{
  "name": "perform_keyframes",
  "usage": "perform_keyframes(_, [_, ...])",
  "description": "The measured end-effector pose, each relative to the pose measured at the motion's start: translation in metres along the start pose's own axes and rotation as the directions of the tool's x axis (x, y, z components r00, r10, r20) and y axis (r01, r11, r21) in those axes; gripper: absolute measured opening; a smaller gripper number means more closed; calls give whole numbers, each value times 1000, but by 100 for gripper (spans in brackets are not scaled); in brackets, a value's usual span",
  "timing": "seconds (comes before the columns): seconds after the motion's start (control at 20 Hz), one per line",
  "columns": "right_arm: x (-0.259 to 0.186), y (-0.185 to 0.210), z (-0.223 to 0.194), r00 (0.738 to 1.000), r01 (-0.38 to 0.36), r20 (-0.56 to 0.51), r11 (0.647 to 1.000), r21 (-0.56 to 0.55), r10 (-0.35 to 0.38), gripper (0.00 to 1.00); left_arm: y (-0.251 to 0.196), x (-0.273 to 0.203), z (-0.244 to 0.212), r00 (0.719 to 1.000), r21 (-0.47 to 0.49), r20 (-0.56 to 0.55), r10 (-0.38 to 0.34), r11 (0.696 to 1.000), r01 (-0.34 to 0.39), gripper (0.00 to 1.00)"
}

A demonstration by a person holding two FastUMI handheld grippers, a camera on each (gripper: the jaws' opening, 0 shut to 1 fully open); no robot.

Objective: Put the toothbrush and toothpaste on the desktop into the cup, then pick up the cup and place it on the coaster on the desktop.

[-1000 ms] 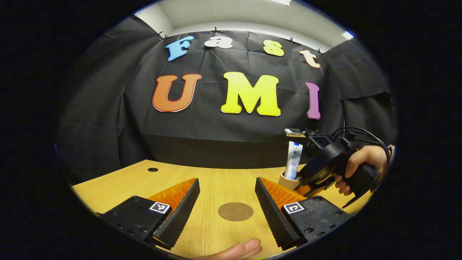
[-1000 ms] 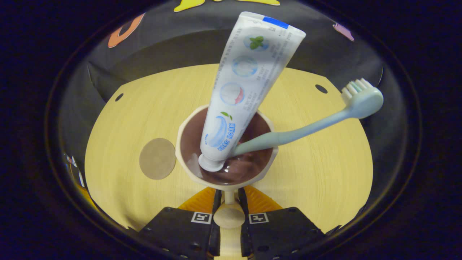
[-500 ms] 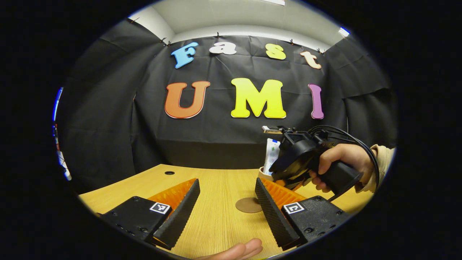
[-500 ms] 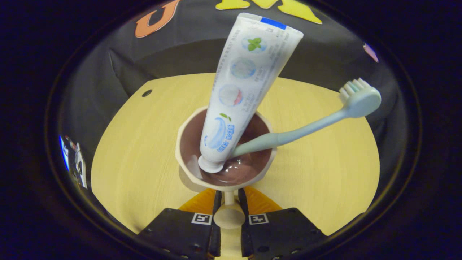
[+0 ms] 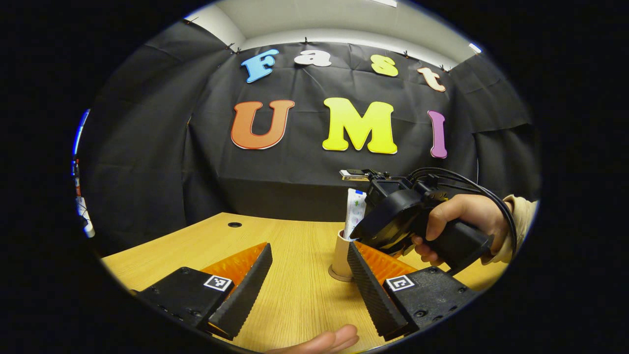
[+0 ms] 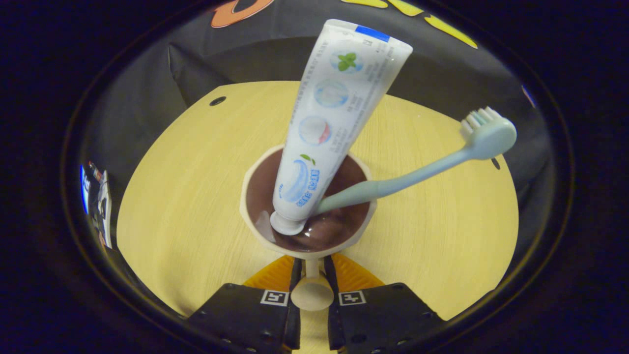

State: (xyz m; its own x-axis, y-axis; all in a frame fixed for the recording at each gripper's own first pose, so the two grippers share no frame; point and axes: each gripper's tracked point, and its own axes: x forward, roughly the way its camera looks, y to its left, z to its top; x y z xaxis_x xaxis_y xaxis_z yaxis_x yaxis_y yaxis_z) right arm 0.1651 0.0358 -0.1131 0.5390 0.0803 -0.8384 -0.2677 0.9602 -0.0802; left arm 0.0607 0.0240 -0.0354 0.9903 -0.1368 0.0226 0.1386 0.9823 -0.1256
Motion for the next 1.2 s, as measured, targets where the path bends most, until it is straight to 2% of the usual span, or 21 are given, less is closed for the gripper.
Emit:
perform_keyframes(0.15, [0, 6, -3, 1000, 3, -5, 1000, 19, -2, 24, -4, 1, -6, 1000, -13, -23, -8, 1000, 8, 98])
perform_keyframes(0.3, [-13, 7, -6, 999, -32, 12, 998, 53, 31, 29, -6, 3, -8, 999, -11, -35, -2, 1000, 1, 98])
perform_keyframes(0.35, [-17, 7, -8, 999, -53, 16, 996, 67, 52, 48, -8, 3, -8, 999, -6, -39, 0, 1000, 0, 98])
perform_keyframes(0.5, [-33, 10, -27, 991, -135, 10, 985, 111, 135, 68, -11, 4, -3, 999, 17, -37, 15, 1000, -14, 98])
perform_keyframes(0.55, [-40, 10, -32, 986, -165, 17, 979, 116, 165, 80, -15, 5, 0, 999, 19, -33, 12, 1000, -11, 98])
perform_keyframes(0.65, [-54, -4, -38, 986, -156, 69, 983, 96, 150, 97, -23, 6, 4, 999, 26, -39, 10, 1000, -9, 98])
perform_keyframes(0.75, [-73, -25, -36, 978, -111, 185, 991, 73, 96, 96, -32, 8, 10, 999, 30, -38, 5, 1000, -4, 98])
perform_keyframes(0.8, [-85, -35, -35, 965, -89, 253, 994, 68, 69, 96, -35, 8, 11, 999, 36, -48, 8, 999, -7, 97])
perform_keyframes(0.9, [-110, -58, -38, 920, -34, 392, 997, 75, 2, 96, -40, 6, 17, 998, 39, -55, 13, 999, -11, 98])
perform_keyframes(1.0, [-140, -81, -43, 857, 0, 513, 994, 105, -55, 96, -43, 2, 28, 999, 51, -50, 22, 998, -20, 98])
perform_keyframes(1.1, [-165, -107, -47, 777, 36, 617, 988, 149, -122, 96, -45, -2, 42, 999, 76, -35, 32, 997, -30, 98])
perform_keyframes(1.2, [-196, -135, -55, 719, 84, 671, 981, 174, -181, 96, -51, -5, 56, 999, 78, -21, 34, 996, -33, 97])
